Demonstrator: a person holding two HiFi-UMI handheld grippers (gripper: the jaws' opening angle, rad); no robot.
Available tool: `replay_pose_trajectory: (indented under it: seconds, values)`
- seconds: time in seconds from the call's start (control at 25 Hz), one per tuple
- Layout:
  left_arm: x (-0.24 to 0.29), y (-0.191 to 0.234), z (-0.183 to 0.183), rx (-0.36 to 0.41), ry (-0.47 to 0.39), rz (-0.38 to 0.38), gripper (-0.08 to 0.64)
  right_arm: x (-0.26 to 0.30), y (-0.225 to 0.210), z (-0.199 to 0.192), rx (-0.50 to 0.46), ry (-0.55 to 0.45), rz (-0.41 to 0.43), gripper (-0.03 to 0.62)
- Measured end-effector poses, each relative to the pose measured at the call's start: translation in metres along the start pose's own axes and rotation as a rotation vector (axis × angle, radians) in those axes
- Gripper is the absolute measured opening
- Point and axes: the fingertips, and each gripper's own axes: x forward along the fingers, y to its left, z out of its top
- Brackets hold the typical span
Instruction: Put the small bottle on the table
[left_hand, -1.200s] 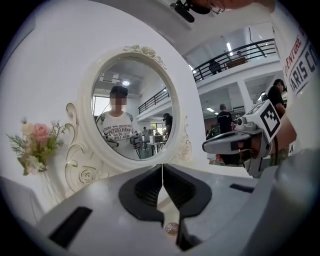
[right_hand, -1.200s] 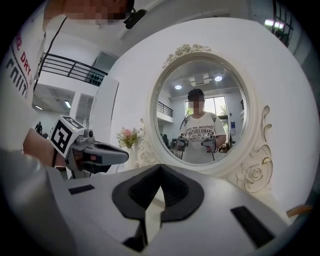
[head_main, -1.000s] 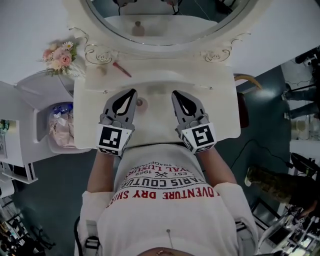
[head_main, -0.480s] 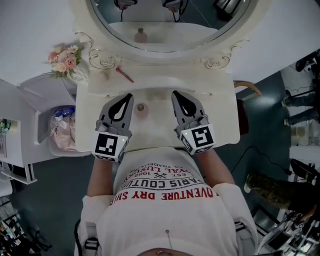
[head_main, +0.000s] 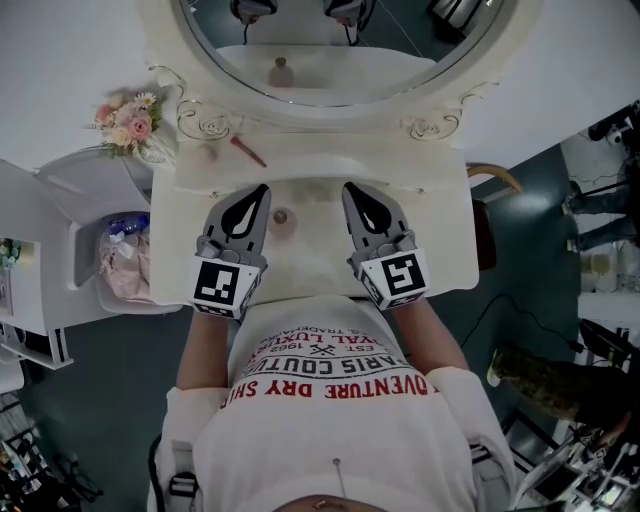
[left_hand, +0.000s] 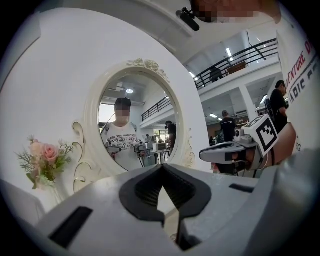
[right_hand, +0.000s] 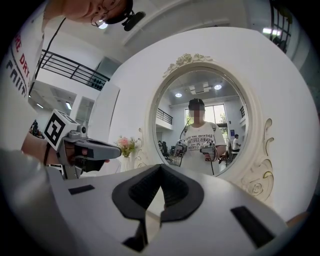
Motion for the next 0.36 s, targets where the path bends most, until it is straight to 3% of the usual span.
replay_pose_trajectory:
  seconds: [0.36]
  values:
    - [0.002,0.0101,-0.0044,-0.009,0.001,0.004,0.006,0.0068,-0.0021,-0.0048,0.001,0.011,0.001,-0.002]
